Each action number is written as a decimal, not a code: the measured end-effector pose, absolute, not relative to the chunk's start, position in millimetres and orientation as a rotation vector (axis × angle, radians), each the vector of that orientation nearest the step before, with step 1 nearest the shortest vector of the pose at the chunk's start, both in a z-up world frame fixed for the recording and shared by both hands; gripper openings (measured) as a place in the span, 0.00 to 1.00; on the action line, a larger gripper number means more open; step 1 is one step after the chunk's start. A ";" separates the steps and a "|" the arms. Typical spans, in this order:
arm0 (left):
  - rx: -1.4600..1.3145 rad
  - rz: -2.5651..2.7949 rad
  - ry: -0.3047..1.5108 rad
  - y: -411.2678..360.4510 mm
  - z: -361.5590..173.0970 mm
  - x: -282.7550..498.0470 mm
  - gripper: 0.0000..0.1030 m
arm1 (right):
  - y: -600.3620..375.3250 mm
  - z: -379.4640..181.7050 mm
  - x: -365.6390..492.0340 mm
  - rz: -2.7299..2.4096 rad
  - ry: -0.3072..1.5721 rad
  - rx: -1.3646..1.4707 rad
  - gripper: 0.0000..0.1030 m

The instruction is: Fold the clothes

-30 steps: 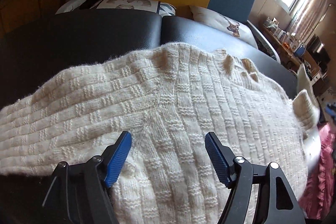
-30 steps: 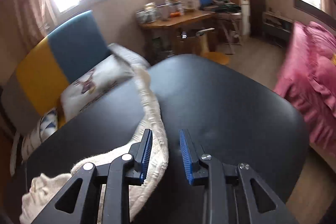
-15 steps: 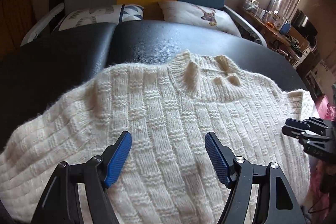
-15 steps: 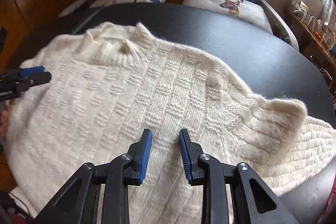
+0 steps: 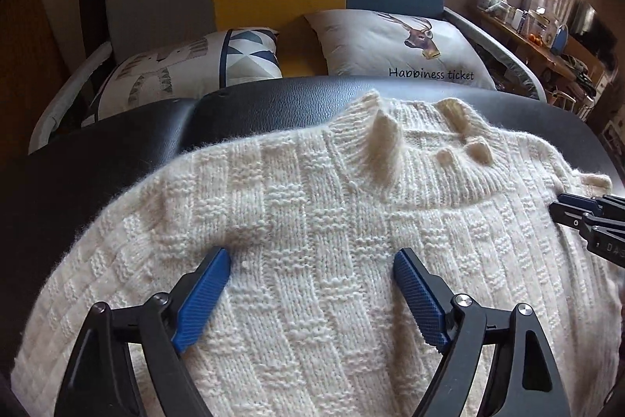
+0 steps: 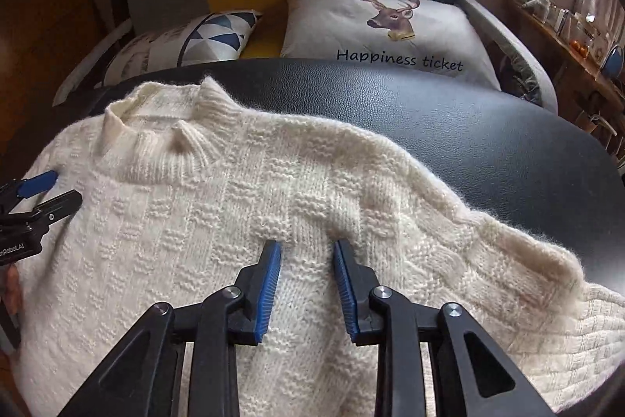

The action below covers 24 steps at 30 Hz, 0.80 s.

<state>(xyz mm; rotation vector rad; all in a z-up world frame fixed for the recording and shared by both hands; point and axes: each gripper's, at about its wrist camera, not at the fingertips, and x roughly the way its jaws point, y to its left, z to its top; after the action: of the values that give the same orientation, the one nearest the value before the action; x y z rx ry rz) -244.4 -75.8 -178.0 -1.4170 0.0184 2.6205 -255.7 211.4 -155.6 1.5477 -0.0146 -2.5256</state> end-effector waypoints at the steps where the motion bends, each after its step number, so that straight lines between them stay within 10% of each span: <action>1: -1.402 2.611 -0.034 -81.7 -170.1 -239.8 0.68 | 220.2 -149.1 -254.3 -2.503 -0.070 1.529 0.27; 9: -1.295 2.564 -0.205 -140.3 -128.7 -135.6 0.68 | 307.2 -114.7 -123.9 -2.285 -0.559 1.453 0.29; 20: -1.533 2.633 -0.356 -217.3 -176.2 14.8 0.69 | 330.7 -171.2 15.5 -2.109 -0.779 1.550 0.32; 24: -1.478 2.595 -0.309 -200.3 -177.0 38.8 0.69 | 293.0 -163.1 12.2 -2.232 -0.532 1.482 0.32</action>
<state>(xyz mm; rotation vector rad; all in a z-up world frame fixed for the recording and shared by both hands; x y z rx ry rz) 38.8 -200.3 -177.0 -1.4784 -0.3089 2.5949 12.2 293.0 -163.1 1.4823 -0.5315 -2.2316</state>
